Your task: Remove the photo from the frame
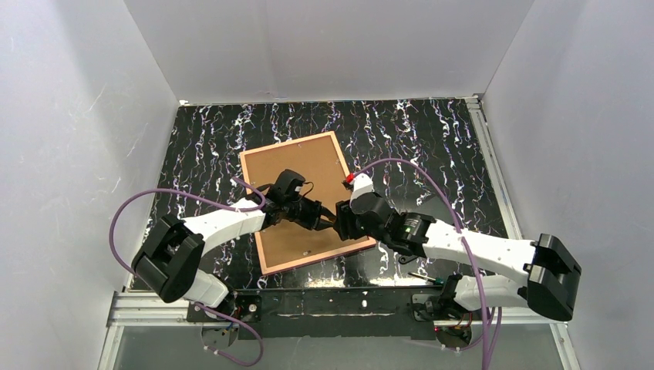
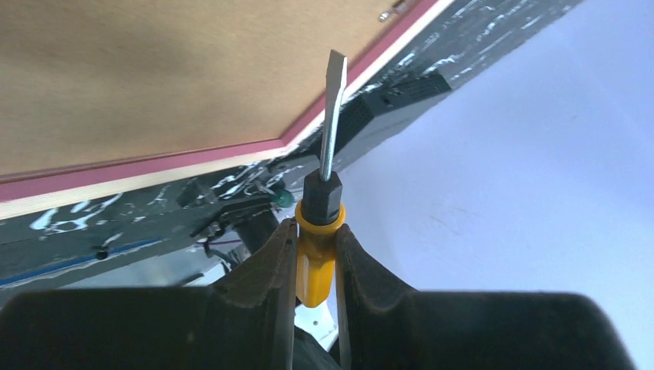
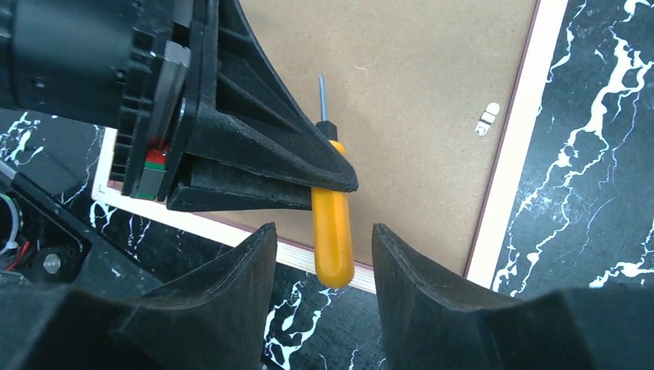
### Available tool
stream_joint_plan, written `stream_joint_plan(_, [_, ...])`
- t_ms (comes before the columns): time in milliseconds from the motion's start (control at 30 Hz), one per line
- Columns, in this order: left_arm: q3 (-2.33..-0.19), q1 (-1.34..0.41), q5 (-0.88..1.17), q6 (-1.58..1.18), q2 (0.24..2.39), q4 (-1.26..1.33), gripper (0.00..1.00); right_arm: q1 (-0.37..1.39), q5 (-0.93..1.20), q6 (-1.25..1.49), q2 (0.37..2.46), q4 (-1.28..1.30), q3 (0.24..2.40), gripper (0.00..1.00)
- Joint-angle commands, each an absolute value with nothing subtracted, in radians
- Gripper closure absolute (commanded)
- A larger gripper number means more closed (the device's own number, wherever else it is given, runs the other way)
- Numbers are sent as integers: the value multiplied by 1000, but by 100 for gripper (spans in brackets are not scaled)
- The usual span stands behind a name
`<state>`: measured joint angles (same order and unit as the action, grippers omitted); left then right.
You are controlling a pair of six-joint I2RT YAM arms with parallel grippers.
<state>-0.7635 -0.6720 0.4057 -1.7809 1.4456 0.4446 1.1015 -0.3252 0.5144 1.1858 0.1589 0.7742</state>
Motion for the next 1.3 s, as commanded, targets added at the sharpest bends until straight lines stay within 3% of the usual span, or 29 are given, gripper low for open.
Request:
stream_joint_plan(0, [-736, -684, 413, -1854, 1413, 475, 100, 1107, -372, 568, 1212, 103, 786, 45])
stream_joint_plan(133, [-728, -684, 415, -1855, 1396, 484, 100, 1103, -372, 562, 1214, 98, 787, 47])
stream_joint_plan(233, [-725, -688, 421, -1861, 1397, 503, 100, 1099, -375, 561, 1222, 97, 788, 58])
stream_joint_plan(333, [-724, -690, 427, -1862, 1399, 512, 100, 1096, -374, 561, 1230, 94, 791, 63])
stream_joint_plan(533, [-716, -691, 430, -1870, 1396, 524, 100, 1093, -376, 555, 1247, 105, 798, 54])
stream_joint_plan(567, [-715, -692, 432, -1869, 1396, 527, 100, 1092, -378, 553, 1247, 107, 799, 56])
stream_joint_plan(600, [-717, -692, 435, -1867, 1397, 531, 100, 1092, -380, 551, 1244, 103, 797, 65])
stream_joint_plan(700, [-715, -693, 444, -1861, 1400, 542, 100, 1091, -395, 535, 1240, 97, 797, 99])
stream_joint_plan(800, [-702, -686, 454, -1813, 1389, 517, 100, 1089, -434, 523, 1242, 120, 808, 99])
stream_joint_plan(867, [-695, -669, 457, -1733, 1364, 465, 72, 1089, -457, 516, 1242, 143, 816, 99])
stream_joint_plan(967, [-703, -596, 468, -1525, 1290, 268, 44, 1084, -478, 505, 1229, 172, 810, 99])
stream_joint_plan(1100, [-776, -467, 425, -1184, 1140, -110, 23, 1054, -477, 480, 1216, 206, 812, 99])
stream_joint_plan(1267, [-956, -437, 133, -723, 1074, -591, 18, 946, -433, 447, 1254, 251, 871, 99])
